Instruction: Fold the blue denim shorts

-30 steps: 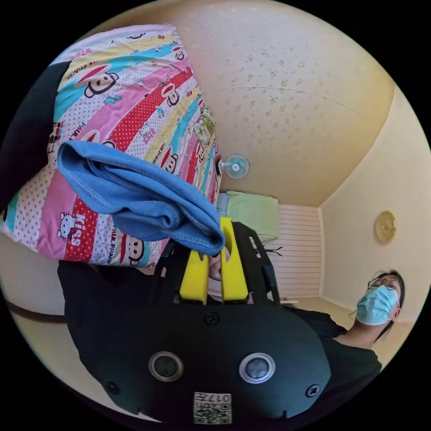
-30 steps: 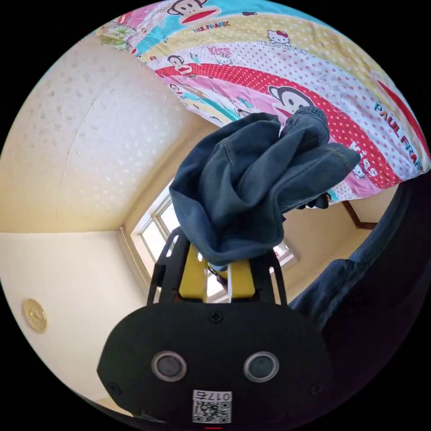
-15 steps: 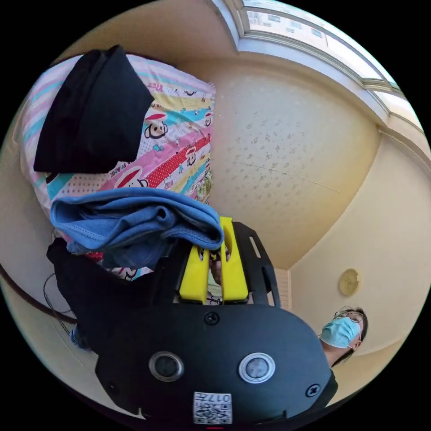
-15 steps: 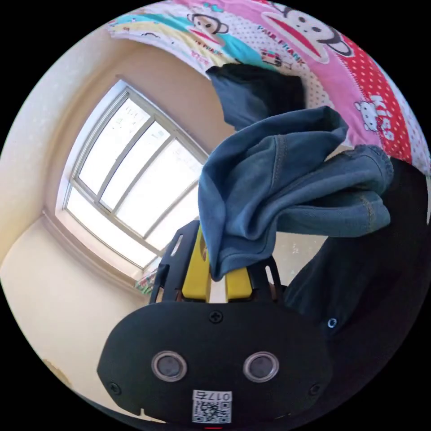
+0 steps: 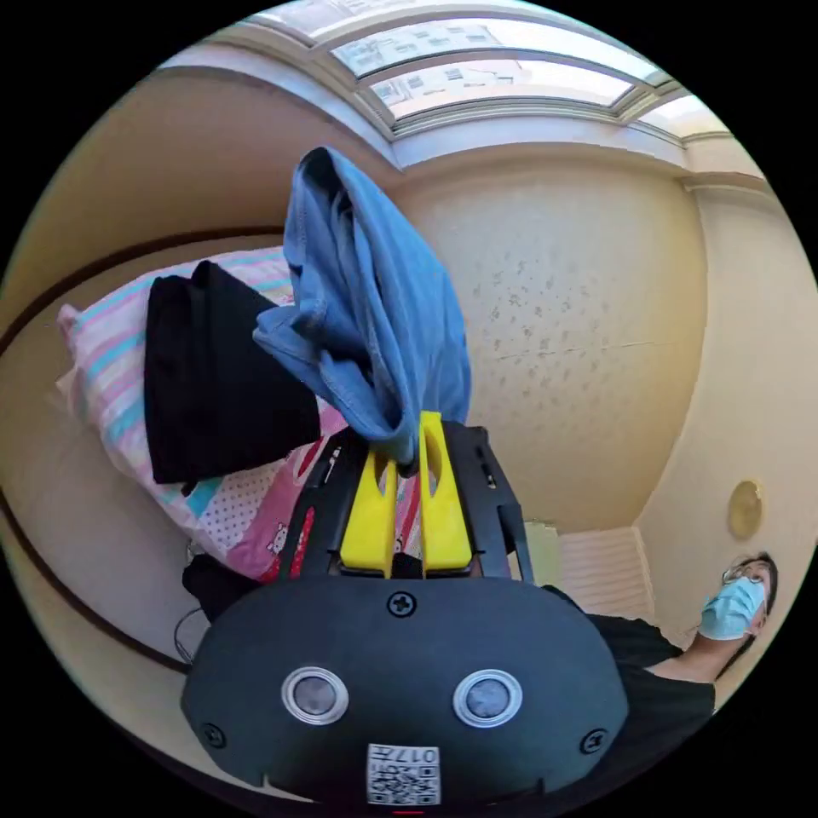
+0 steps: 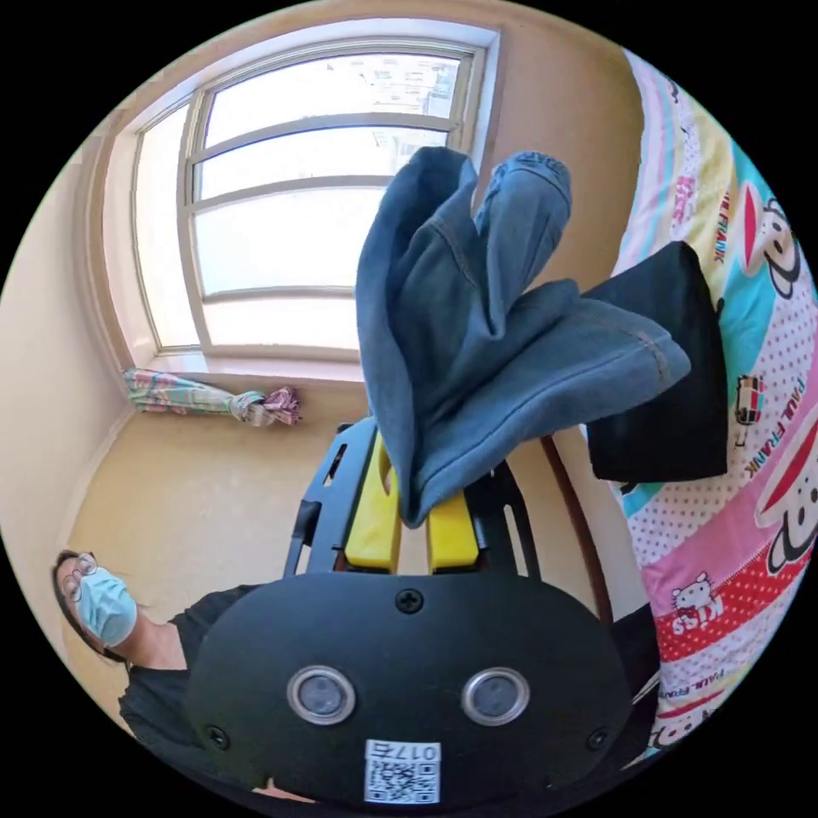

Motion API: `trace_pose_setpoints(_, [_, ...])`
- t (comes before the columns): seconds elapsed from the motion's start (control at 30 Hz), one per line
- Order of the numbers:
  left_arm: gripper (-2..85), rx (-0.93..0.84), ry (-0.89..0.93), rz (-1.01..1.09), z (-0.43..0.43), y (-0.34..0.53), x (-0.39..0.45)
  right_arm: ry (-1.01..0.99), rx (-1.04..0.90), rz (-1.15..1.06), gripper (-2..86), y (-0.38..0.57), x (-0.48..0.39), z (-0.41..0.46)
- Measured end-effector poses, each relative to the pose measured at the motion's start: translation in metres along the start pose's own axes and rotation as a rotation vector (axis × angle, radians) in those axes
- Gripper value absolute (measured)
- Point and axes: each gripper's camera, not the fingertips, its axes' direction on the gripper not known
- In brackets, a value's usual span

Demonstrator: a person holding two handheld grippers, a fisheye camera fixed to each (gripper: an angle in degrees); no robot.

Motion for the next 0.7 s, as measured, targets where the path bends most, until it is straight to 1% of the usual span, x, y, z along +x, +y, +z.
trace_pose_setpoints(0.03, [4.3, -0.025, -0.068, -0.048, 0.016, 0.001, -0.027, 0.123, -0.053, 0.057, 3.0, 0.007, 0.044, 0.013])
trace_pose_setpoints(0.07, [4.3, -0.095, -0.204, -0.192, 0.046, 0.008, -0.086, 0.267, -0.154, 0.146, 4.4, 0.022, 0.091, 0.025])
trace_pose_setpoints(0.1, [3.1, -0.154, -0.297, -0.338, 0.069, 0.026, -0.146, 0.339, -0.214, 0.201, 5.1, 0.034, 0.116, 0.029])
trace_pose_setpoints(0.13, [2.6, -0.178, -0.327, -0.402, 0.078, 0.038, -0.176, 0.469, -0.320, 0.318, 5.5, 0.064, 0.161, 0.029])
trace_pose_setpoints(0.17, [1.0, -0.240, -0.377, -0.530, 0.092, 0.070, -0.235, 0.578, -0.411, 0.420, 5.4, 0.101, 0.199, 0.020])
trace_pose_setpoints(0.2, [0.0, -0.351, -0.433, -0.678, 0.103, 0.111, -0.290, 0.630, -0.453, 0.469, 5.2, 0.122, 0.214, 0.013])
trace_pose_setpoints(0.23, [-0.3, -0.428, -0.460, -0.765, 0.107, 0.136, -0.315, 0.730, -0.525, 0.562, 4.5, 0.165, 0.237, -0.005])
trace_pose_setpoints(0.27, [-0.6, -0.589, -0.509, -0.948, 0.110, 0.188, -0.356, 0.816, -0.590, 0.666, 3.4, 0.211, 0.254, -0.025])
trace_pose_setpoints(0.3, [-0.8, -0.718, -0.557, -1.131, 0.102, 0.241, -0.383, 0.849, -0.618, 0.724, 2.9, 0.235, 0.259, -0.036])
trace_pose_setpoints(0.33, [-0.9, -0.754, -0.575, -1.212, 0.096, 0.265, -0.392, 0.889, -0.655, 0.842, 1.9, 0.283, 0.266, -0.058])
trace_pose_setpoints(0.37, [-0.9, -0.760, -0.579, -1.343, 0.080, 0.303, -0.401, 0.904, -0.654, 0.954, 1.5, 0.331, 0.264, -0.079])
trace_pose_setpoints(0.4, [-1.0, -0.699, -0.540, -1.432, 0.066, 0.329, -0.404, 0.906, -0.639, 1.005, 1.3, 0.353, 0.261, -0.089])
trace_pose_setpoints(0.43, [-1.0, -0.655, -0.511, -1.470, 0.060, 0.339, -0.404, 0.904, -0.580, 1.095, 1.0, 0.393, 0.249, -0.106])
trace_pose_setpoints(0.47, [-1.0, -0.564, -0.456, -1.540, 0.051, 0.352, -0.405, 0.897, -0.487, 1.169, 0.8, 0.428, 0.234, -0.119])
trace_pose_setpoints(0.5, [-1.0, -0.488, -0.416, -1.610, 0.047, 0.356, -0.406, 0.890, -0.431, 1.200, 0.7, 0.443, 0.225, -0.124])
trace_pose_setpoints(0.57, [-1.0, -0.418, -0.370, -1.683, 0.053, 0.343, -0.412, 0.843, -0.166, 1.280, 0.5, 0.493, 0.188, -0.136])
trace_pose_setpoints(0.6, [-1.0, -0.390, -0.327, -1.671, 0.067, 0.320, -0.420, 0.828, -0.097, 1.289, 0.5, 0.503, 0.180, -0.137])
trace_pose_setpoints(0.63, [-1.0, -0.382, -0.302, -1.644, 0.076, 0.303, -0.424, 0.796, 0.033, 1.302, 0.5, 0.520, 0.165, -0.135])
trace_pose_setpoints(0.67, [-1.0, -0.398, -0.273, -1.528, 0.101, 0.259, -0.428, 0.770, 0.142, 1.316, 0.4, 0.533, 0.153, -0.130])
trace_pose_setpoints(0.7, [-1.0, -0.497, -0.308, -1.326, 0.135, 0.204, -0.421, 0.758, 0.187, 1.325, 0.4, 0.538, 0.148, -0.126])
